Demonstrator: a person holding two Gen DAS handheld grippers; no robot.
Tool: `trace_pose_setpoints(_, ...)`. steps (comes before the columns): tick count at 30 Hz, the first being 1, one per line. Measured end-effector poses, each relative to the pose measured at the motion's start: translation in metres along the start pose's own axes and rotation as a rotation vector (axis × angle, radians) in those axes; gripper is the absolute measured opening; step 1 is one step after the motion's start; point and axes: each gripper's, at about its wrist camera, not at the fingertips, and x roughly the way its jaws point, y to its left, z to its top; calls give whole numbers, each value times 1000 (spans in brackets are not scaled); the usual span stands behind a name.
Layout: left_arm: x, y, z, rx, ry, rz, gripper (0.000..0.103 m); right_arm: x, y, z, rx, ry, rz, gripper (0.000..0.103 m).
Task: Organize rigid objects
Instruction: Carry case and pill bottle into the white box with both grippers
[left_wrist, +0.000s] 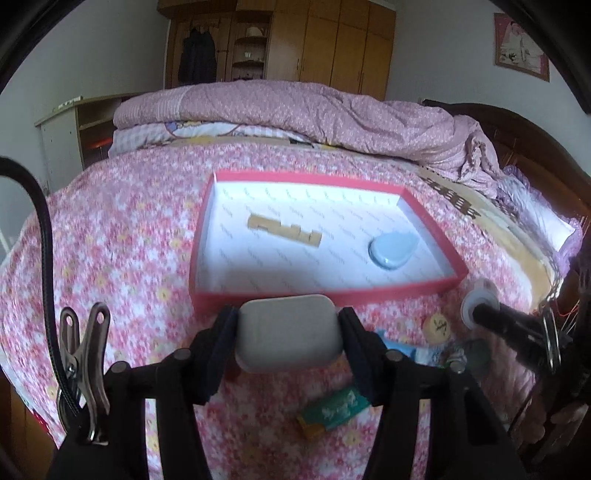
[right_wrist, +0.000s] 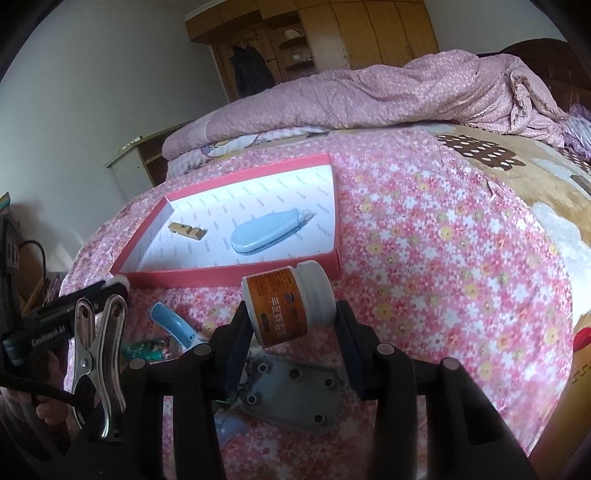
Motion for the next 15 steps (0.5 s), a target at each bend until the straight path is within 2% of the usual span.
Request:
trace_pose_setpoints(8, 14, -3, 33, 22, -31, 14, 60, -2, 3, 7, -16, 0, -1, 45)
trace_pose_setpoints(15, 47, 1, 47, 11, 6, 25, 60, -1, 1, 17, -14, 4, 4, 45)
